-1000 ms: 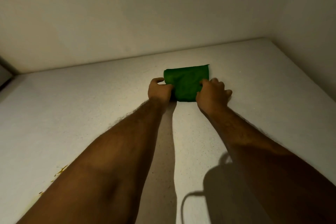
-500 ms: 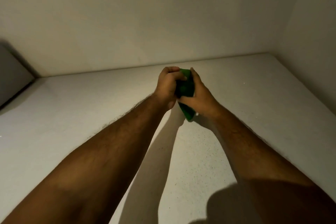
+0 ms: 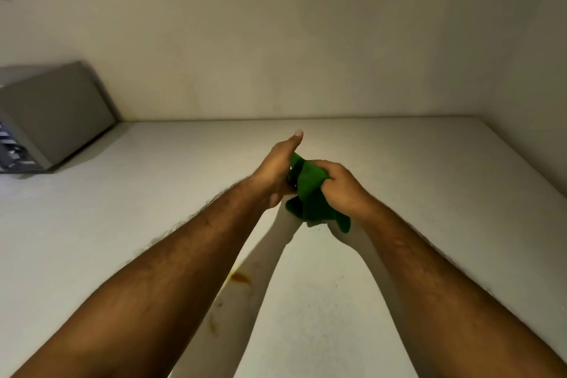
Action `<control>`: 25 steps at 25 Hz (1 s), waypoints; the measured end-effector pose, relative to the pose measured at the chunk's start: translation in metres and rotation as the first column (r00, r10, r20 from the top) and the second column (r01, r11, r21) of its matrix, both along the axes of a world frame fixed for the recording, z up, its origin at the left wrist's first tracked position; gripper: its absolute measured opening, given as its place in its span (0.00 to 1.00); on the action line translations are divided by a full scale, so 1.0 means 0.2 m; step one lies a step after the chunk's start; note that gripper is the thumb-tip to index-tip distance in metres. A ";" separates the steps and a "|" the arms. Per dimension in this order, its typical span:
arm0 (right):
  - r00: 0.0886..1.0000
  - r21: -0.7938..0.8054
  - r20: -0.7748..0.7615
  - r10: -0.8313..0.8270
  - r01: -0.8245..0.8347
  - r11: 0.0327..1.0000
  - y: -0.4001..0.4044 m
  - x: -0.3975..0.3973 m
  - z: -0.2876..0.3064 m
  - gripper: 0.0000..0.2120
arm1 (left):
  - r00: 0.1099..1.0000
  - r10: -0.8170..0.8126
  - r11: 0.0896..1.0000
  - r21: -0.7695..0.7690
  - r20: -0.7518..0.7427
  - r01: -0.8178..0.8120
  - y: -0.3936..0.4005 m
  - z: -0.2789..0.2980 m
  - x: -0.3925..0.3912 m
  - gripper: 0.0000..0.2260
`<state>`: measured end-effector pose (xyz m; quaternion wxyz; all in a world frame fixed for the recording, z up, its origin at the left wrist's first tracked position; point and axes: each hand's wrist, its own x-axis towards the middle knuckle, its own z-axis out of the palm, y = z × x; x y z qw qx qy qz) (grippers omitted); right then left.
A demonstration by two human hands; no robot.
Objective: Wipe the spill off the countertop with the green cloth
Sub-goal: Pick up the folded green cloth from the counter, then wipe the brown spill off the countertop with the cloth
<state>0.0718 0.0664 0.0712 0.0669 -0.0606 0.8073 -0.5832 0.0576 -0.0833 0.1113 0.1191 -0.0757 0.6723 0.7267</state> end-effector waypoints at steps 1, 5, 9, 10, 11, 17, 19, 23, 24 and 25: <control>0.999 -0.089 0.048 -0.008 0.012 0.996 -0.06 0.05 0.03 0.12 | 1.000 -0.013 0.999 0.041 -0.010 0.014 -0.07 0.01 0.02 0.31; 0.991 -0.082 0.088 -0.101 0.108 0.991 -0.21 0.13 0.10 0.13 | 0.991 0.006 0.997 0.073 -0.136 0.004 -0.33 0.08 0.07 0.31; 0.908 -0.201 0.287 -0.305 0.368 0.908 -0.28 0.24 0.10 0.19 | 0.971 -0.041 0.981 -0.192 -0.234 -0.005 -0.75 0.00 0.16 0.29; 0.880 -0.216 0.325 -0.348 0.427 0.878 -0.30 0.26 0.11 0.20 | 0.964 -0.050 0.957 -0.288 -0.261 -0.028 -0.88 -0.06 0.19 0.28; 0.856 -0.221 0.349 -0.380 0.470 0.855 -0.30 0.29 0.12 0.22 | 0.954 -0.059 0.928 -0.369 -0.293 -0.056 -1.01 -0.13 0.21 0.26; 0.823 -0.168 0.159 -0.545 0.567 0.807 -0.37 0.38 0.13 0.22 | 0.955 -0.081 0.763 -0.634 -0.287 -0.125 -1.59 -0.53 0.36 0.23; 0.796 -0.161 -0.002 -0.605 0.597 0.786 -0.39 0.41 0.15 0.18 | 0.953 -0.104 0.750 -0.652 -0.285 -0.113 -1.71 -0.61 0.39 0.23; 0.656 0.063 -0.504 -0.562 0.677 0.733 -0.36 0.44 0.15 0.16 | 0.940 -0.177 0.665 -0.739 -0.291 -0.104 -1.87 -0.67 0.44 0.24; 0.643 0.238 -0.615 -0.457 0.703 0.670 -0.35 0.45 0.13 0.20 | 0.934 -0.205 0.590 -0.799 -0.292 -0.120 -1.91 -0.70 0.45 0.25; 0.681 0.409 -0.648 -0.340 0.688 0.600 -0.35 0.46 0.09 0.23 | 0.927 -0.235 0.504 -0.852 -0.293 -0.142 -1.95 -0.73 0.46 0.27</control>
